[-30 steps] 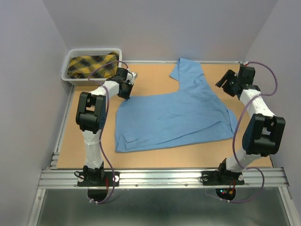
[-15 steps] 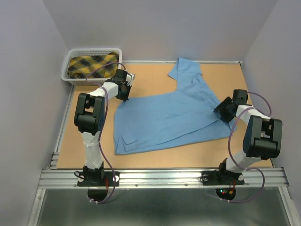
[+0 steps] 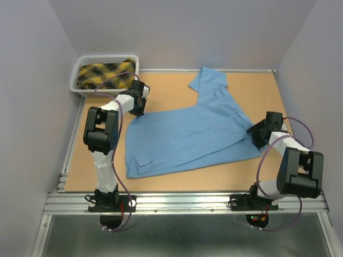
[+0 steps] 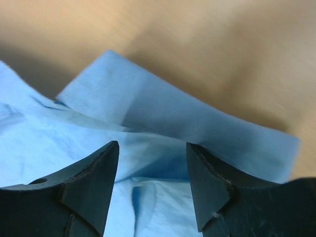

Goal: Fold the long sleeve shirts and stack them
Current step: Fold the shirt

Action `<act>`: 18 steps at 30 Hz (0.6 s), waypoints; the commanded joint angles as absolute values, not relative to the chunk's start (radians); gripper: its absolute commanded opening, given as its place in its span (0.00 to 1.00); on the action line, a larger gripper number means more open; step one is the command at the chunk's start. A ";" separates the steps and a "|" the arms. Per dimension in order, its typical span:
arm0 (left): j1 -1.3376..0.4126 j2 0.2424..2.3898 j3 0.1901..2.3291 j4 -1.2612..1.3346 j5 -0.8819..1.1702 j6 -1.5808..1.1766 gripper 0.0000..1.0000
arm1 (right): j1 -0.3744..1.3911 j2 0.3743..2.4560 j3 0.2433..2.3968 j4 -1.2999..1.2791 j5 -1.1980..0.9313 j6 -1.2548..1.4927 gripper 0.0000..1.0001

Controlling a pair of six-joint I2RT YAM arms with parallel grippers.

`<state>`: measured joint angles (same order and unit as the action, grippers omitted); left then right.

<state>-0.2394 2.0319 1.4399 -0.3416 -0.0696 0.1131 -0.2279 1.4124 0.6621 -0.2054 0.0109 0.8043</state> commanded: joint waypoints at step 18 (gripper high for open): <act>-0.222 1.945 1.381 -0.344 -0.051 0.107 0.04 | -0.229 1.701 1.313 -0.288 -0.295 0.326 0.56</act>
